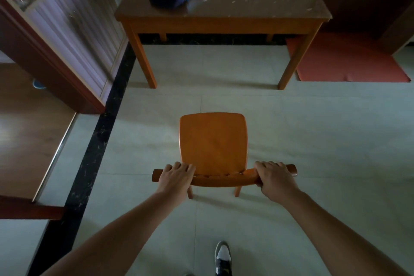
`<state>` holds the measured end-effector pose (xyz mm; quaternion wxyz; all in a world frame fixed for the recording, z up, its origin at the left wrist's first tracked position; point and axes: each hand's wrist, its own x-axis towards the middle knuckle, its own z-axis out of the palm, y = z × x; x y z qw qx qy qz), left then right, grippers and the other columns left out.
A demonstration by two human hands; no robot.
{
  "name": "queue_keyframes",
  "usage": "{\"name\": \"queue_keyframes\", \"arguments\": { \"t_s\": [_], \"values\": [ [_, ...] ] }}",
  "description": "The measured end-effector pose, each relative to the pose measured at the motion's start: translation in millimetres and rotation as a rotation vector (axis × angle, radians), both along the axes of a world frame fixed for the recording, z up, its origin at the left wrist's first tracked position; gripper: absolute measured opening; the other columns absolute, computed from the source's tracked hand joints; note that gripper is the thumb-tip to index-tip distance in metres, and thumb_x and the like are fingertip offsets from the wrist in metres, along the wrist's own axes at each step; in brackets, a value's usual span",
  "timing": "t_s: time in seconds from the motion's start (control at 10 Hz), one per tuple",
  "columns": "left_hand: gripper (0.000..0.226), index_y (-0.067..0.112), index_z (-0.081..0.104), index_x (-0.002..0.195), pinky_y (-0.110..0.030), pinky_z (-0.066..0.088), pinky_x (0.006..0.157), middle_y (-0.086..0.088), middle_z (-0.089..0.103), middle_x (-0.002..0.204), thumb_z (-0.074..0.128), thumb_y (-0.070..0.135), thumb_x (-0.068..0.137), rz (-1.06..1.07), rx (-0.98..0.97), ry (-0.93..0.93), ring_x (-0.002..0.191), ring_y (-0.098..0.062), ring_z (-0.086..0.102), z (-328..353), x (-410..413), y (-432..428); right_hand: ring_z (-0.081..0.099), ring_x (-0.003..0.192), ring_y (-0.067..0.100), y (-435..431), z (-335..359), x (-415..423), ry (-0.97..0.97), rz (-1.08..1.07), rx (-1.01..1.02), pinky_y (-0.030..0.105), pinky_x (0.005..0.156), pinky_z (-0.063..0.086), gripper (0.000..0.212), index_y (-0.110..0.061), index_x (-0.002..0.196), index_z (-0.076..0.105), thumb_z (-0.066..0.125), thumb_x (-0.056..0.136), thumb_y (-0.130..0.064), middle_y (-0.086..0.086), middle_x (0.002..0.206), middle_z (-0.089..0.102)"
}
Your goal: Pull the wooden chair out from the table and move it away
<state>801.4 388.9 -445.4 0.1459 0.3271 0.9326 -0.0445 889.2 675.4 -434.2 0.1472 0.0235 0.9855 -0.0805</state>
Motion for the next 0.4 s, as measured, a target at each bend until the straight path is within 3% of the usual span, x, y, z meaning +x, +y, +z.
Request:
{"name": "queue_keyframes", "arguments": {
  "t_s": [0.1,0.2,0.3,0.4],
  "values": [
    [0.081,0.032,0.027,0.149,-0.048,0.029,0.113,0.001,0.041,0.149,0.059,0.067,0.084,0.044,0.18,-0.202,0.138,-0.025,0.036,10.6,2.1,-12.2,0.052,0.124,0.02,-1.8,9.6,8.7,-0.032,-0.016,-0.155,0.048,0.118,0.027,0.053,-0.029,0.113,0.053,0.065,0.076,-0.065,-0.004,0.121,0.064],
    [0.087,0.051,0.008,0.152,-0.05,0.031,0.113,0.013,0.028,0.158,0.036,0.089,0.078,0.18,0.417,-0.326,0.144,-0.017,0.026,27.1,6.7,-18.4,0.044,0.137,0.02,-11.2,24.7,20.2,0.023,-0.127,-0.363,0.052,0.116,0.032,0.074,-0.034,0.127,0.05,0.038,0.076,-0.087,-0.002,0.142,0.054],
    [0.068,0.066,0.01,0.145,-0.043,0.041,0.104,0.02,0.03,0.154,0.03,0.087,0.083,0.321,0.67,-0.309,0.138,-0.009,0.032,35.2,12.6,-13.2,0.057,0.126,0.02,-19.4,35.0,22.9,0.218,-0.335,-0.581,0.052,0.102,0.05,0.069,-0.041,0.129,0.048,0.03,0.081,-0.087,-0.003,0.142,0.056],
    [0.052,0.074,0.019,0.135,-0.027,0.046,0.093,0.025,0.033,0.145,0.033,0.084,0.086,0.435,0.922,-0.277,0.131,-0.006,0.038,56.8,15.0,1.2,0.053,0.131,0.02,-32.2,56.1,15.0,0.338,-0.425,-0.701,0.054,0.106,0.047,0.062,-0.042,0.133,0.047,0.035,0.086,-0.08,-0.004,0.143,0.057]
  ]
}}
